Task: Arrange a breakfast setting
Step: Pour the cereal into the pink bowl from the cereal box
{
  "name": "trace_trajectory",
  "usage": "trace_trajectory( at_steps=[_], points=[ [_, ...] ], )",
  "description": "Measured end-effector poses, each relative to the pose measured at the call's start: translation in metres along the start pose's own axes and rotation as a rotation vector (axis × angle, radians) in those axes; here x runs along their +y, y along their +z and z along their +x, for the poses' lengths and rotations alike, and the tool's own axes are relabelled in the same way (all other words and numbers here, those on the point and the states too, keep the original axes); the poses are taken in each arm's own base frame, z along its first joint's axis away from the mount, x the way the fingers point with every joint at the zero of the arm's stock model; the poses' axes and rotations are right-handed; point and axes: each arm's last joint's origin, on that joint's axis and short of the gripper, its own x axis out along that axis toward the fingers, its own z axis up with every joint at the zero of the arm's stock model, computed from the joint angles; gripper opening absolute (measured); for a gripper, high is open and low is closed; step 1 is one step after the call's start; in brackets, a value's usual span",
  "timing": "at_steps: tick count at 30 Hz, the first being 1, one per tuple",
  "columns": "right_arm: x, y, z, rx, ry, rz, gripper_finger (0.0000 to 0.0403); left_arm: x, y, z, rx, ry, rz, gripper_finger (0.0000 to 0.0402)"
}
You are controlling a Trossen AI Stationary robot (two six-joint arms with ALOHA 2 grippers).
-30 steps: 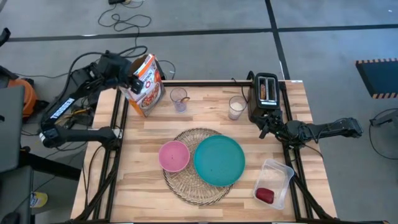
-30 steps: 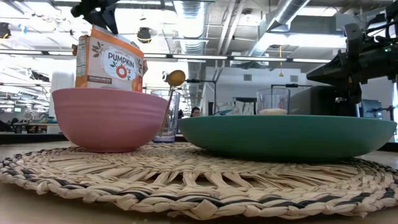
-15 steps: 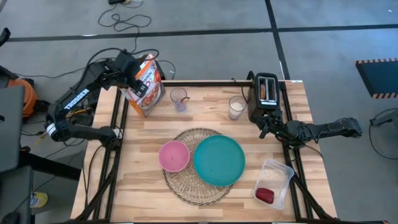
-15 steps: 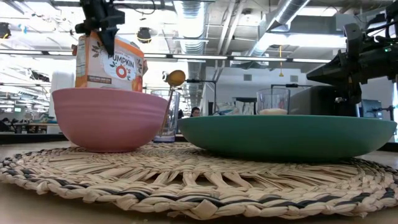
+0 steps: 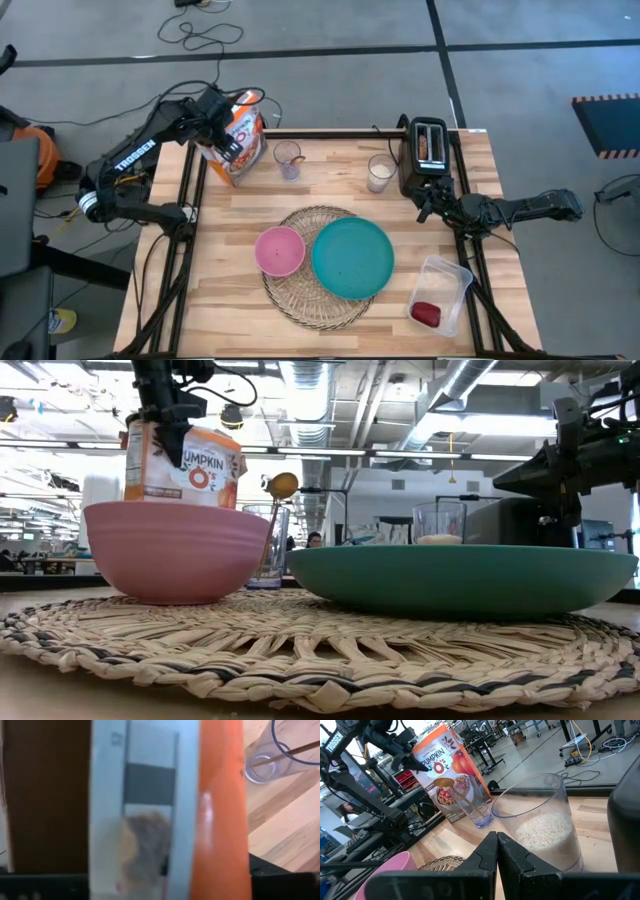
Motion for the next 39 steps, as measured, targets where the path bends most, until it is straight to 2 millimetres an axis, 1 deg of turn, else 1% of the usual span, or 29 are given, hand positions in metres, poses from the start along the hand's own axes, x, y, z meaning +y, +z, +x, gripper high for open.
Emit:
trace_trajectory(
  at_steps=[3, 7, 9, 12, 17, 30, 39],
  points=[
    [0.000, 0.000, 0.000, 0.000, 0.000, 0.000, 0.0035, 0.000, 0.000, 0.000, 0.002, 0.000, -0.001, 0.0101],
    [0.000, 0.000, 0.000, 0.000, 0.000, 0.000, 0.0035, 0.000, -0.001, 0.001, 0.008, 0.000, 0.026, 0.0026],
    [0.000, 0.000, 0.000, 0.000, 0.000, 0.001, 0.0035, 0.000, -0.001, 0.001, 0.007, 0.001, 0.031, 0.0010],
    [0.000, 0.000, 0.000, 0.001, 0.000, 0.001, 0.0035, 0.001, -0.002, -0.001, -0.001, 0.024, 0.028, 0.0003],
    [0.000, 0.000, 0.000, 0.000, 0.000, 0.002, 0.0035, 0.005, -0.009, -0.014, -0.033, 0.047, 0.009, 0.0000],
    [0.000, 0.000, 0.000, -0.003, 0.002, 0.006, 0.0035, 0.024, -0.035, -0.083, -0.258, 0.113, -0.061, 0.0000],
    [0.001, 0.002, 0.000, -0.013, 0.009, 0.027, 0.0035, 0.026, -0.040, -0.128, -0.429, 0.060, -0.042, 0.0000]
  ],
)
